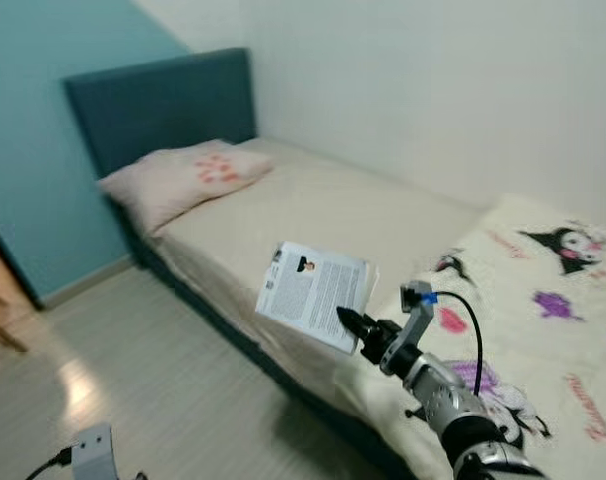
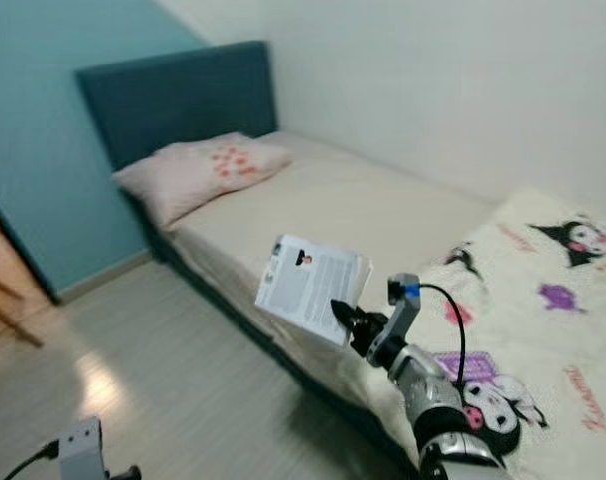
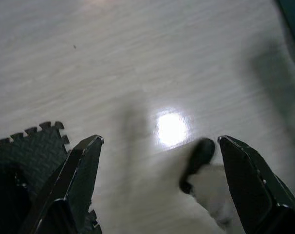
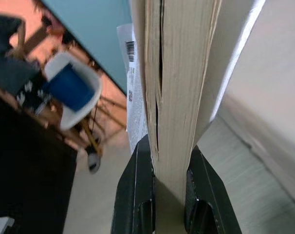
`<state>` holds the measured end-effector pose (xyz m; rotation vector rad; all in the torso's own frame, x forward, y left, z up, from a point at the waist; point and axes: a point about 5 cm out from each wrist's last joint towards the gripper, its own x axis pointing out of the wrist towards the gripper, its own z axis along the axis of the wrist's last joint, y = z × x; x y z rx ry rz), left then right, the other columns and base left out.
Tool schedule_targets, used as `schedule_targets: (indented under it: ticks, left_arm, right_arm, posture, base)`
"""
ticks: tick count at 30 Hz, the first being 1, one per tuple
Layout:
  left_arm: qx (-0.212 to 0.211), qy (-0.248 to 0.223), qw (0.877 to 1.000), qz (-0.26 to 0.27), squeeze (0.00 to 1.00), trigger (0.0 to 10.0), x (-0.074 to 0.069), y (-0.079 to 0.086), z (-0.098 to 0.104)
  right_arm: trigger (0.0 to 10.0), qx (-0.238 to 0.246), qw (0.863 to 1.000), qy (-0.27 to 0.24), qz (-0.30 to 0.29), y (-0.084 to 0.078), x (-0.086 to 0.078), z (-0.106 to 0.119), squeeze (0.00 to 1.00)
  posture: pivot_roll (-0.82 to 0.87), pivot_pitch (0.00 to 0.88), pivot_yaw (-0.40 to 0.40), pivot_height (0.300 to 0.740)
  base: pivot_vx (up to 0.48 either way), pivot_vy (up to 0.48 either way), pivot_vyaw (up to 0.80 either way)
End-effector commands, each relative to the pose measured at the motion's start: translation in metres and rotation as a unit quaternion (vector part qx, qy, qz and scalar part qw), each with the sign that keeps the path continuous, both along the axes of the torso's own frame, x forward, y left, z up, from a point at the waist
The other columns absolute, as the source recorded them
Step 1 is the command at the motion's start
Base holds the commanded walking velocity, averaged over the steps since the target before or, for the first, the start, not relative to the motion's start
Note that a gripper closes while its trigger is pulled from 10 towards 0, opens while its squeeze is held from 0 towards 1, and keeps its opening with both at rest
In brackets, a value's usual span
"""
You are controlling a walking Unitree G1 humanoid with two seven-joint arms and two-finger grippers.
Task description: Clean up the room
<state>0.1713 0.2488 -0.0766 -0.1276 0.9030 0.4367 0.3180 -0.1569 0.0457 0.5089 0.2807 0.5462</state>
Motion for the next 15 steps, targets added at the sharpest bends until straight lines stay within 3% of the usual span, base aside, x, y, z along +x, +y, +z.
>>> schedule_targets:
  ticks: [1, 4, 5, 7, 12, 15]
  left_arm:
    - [0.002, 0.002, 1.0, -0.016, 0.0, 10.0, 0.002, -0.003, 0.0]
    - [0.003, 0.019, 0.999, -0.04, 0.0, 10.0, -0.001, -0.009, -0.003]
    - [0.003, 0.019, 0.999, -0.04, 0.0, 10.0, -0.001, -0.009, -0.003]
    - [0.002, 0.028, 0.998, -0.052, 0.0, 10.0, -0.003, -0.013, -0.006]
    - [0.0, 0.037, 0.996, -0.077, 0.0, 10.0, -0.006, -0.017, -0.008]
    - [0.001, 0.038, 0.996, -0.081, 0.0, 10.0, -0.007, -0.017, -0.008]
  right_arm:
    - [10.0, -0.015, 1.0, -0.007, 0.002, 0.002, 0.002, 0.001, 0.0]
    - [10.0, -0.106, 0.994, 0.04, -0.001, -0.002, -0.008, -0.02, 0.0]
    - [10.0, -0.106, 0.994, 0.04, -0.001, -0.002, -0.008, -0.02, 0.0]
    - [10.0, -0.16, 0.984, 0.078, -0.018, -0.011, -0.017, -0.034, 0.0]
    - [10.0, -0.197, 0.971, 0.112, -0.074, -0.027, -0.027, -0.047, 0.0]
    - [10.0, -0.198, 0.968, 0.12, -0.099, -0.033, -0.029, -0.049, 0.0]
  posture:
    - [-0.05, 0.0, -0.017, 0.74]
    - [-0.05, 0.0, -0.017, 0.74]
    - [-0.05, 0.0, -0.017, 0.74]
    - [-0.05, 0.0, -0.018, 0.74]
    - [-0.05, 0.0, -0.017, 0.74]
    - [-0.05, 0.0, -0.016, 0.74]
  base:
    - [0.0, 0.0, 0.8]
    - [0.0, 0.0, 0.8]
    - [0.0, 0.0, 0.8]
    - [0.0, 0.0, 0.8]
    - [0.0, 0.0, 0.8]
    - [0.392, 0.0, 0.51]
